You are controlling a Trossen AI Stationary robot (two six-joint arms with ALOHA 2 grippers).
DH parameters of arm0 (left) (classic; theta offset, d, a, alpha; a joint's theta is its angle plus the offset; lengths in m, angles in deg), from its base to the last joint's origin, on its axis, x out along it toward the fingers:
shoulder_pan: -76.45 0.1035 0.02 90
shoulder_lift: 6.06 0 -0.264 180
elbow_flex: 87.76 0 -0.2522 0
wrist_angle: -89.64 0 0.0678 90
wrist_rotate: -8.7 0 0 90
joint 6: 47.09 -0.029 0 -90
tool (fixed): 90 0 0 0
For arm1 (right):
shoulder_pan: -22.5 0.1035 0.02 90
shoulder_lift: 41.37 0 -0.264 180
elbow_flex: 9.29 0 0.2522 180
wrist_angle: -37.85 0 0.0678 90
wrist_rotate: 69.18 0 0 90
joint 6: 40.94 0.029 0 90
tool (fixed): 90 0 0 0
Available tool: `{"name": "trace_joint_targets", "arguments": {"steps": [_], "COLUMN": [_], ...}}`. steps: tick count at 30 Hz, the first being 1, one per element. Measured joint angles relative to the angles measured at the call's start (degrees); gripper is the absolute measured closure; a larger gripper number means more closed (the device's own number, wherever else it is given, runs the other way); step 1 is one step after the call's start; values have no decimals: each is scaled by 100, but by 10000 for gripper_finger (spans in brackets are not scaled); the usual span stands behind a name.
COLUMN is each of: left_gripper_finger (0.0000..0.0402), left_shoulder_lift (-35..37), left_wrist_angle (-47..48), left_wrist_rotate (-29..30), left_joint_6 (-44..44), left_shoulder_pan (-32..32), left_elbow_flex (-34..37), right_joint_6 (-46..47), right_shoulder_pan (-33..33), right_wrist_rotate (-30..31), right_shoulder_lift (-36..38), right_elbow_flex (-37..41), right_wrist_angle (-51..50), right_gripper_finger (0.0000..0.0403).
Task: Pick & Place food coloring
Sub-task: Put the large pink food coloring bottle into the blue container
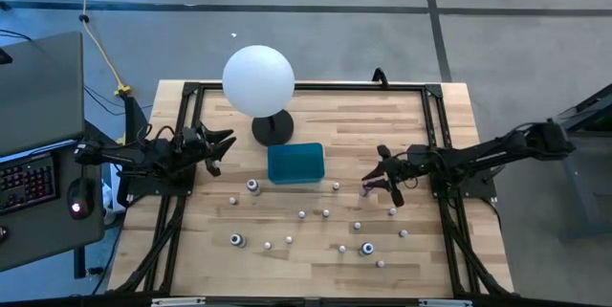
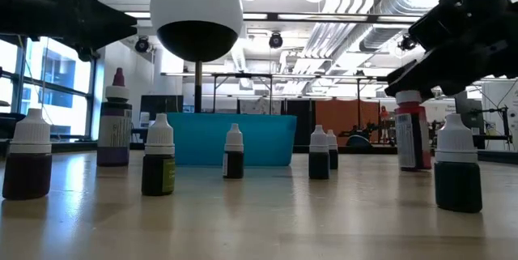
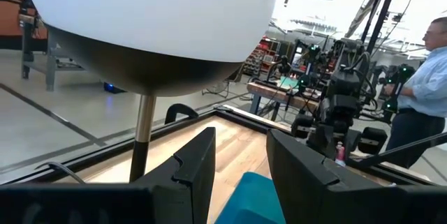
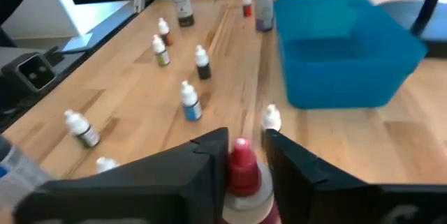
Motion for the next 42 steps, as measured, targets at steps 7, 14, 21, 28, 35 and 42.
{"name": "trace_joint_targets", "arguments": {"steps": [7, 14, 21, 28, 35, 42], "left_gripper_finger": [273, 273, 273, 273, 273, 273], "left_shoulder_lift": [0, 2, 2, 2, 2, 2], "left_wrist_angle": [-2, -16, -422, -691, -688, -688], "left_wrist_rotate": [11, 9, 267, 292, 292, 293], "left_joint_6": [0, 2, 0, 2, 2, 2], "left_shoulder_pan": [0, 0, 0, 0, 0, 0], "left_elbow_flex": [0, -9, -9, -9, -9, -9], "right_joint_6": [-334, -926, -655, -435, -381, -73], "right_shoulder_pan": [-2, -100, -636, -726, -767, -763], "right_wrist_rotate": [686, 2744, 1868, 1450, 1533, 2318], "right_shoulder_lift": [-109, -94, -875, -3032, -4451, -4769], "right_elbow_flex": [13, -458, -2046, -3517, -4363, -4462], "right_wrist_angle": [1029, 2600, 1371, 653, 223, 134], "right_gripper_finger": [365, 365, 365, 356, 364, 345]}}
